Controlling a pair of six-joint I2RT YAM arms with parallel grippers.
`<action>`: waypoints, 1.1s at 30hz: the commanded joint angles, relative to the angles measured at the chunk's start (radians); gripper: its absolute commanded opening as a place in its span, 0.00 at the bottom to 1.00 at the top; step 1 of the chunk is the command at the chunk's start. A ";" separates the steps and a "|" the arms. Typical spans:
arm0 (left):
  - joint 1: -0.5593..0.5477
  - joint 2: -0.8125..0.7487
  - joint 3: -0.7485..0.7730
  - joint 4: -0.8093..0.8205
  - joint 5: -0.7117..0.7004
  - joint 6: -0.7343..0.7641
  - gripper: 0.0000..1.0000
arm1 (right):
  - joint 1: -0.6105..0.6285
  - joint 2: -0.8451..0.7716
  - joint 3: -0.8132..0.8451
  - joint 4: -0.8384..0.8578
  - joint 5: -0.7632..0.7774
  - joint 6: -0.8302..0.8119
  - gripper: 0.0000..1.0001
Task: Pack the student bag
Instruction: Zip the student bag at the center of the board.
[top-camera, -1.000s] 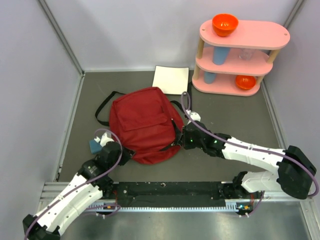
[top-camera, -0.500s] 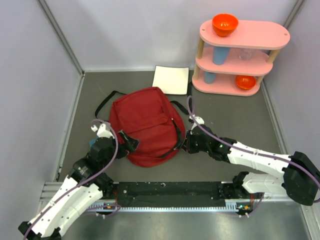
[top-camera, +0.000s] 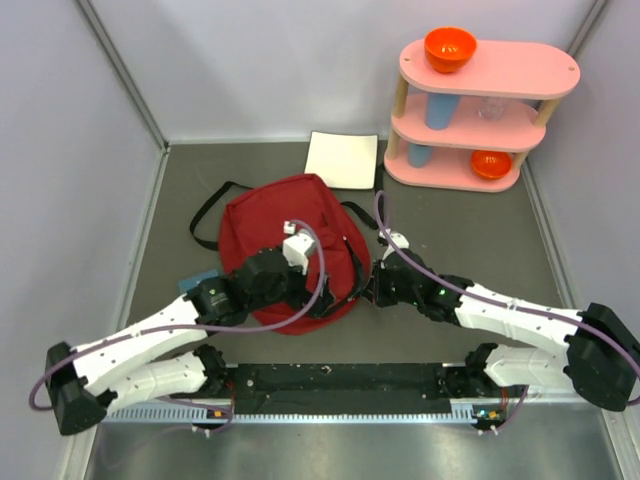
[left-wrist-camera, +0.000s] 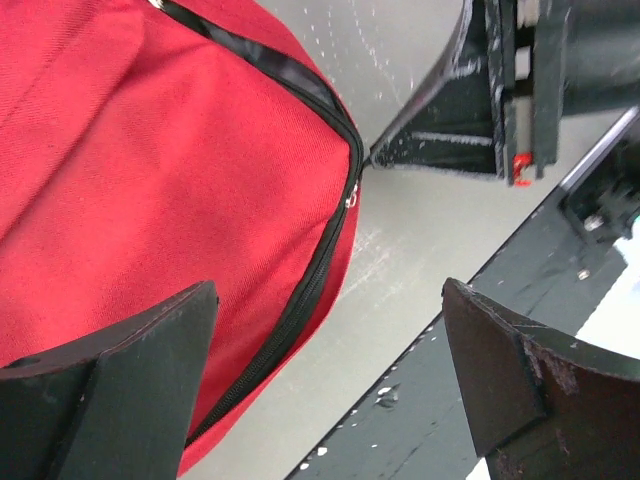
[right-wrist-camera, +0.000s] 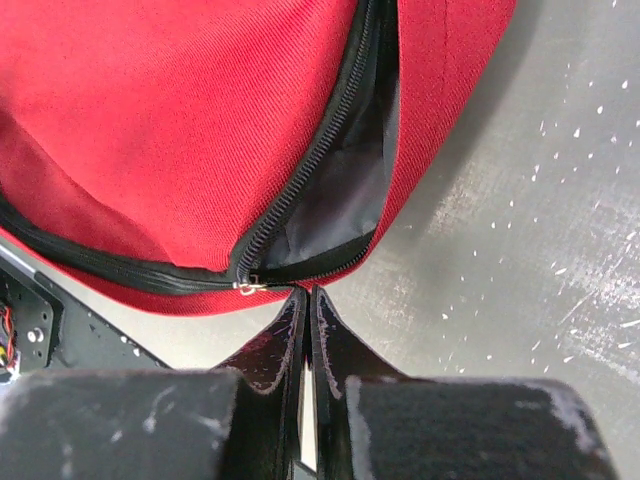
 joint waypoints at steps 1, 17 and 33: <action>-0.105 0.072 0.027 0.051 -0.112 0.122 0.98 | -0.012 -0.014 0.072 0.007 0.034 0.007 0.00; -0.274 0.313 -0.065 0.196 -0.373 0.034 0.99 | -0.020 -0.044 0.136 -0.019 -0.005 0.033 0.00; -0.272 0.393 -0.123 0.281 -0.468 -0.062 0.41 | -0.020 -0.096 0.096 -0.044 -0.030 0.028 0.00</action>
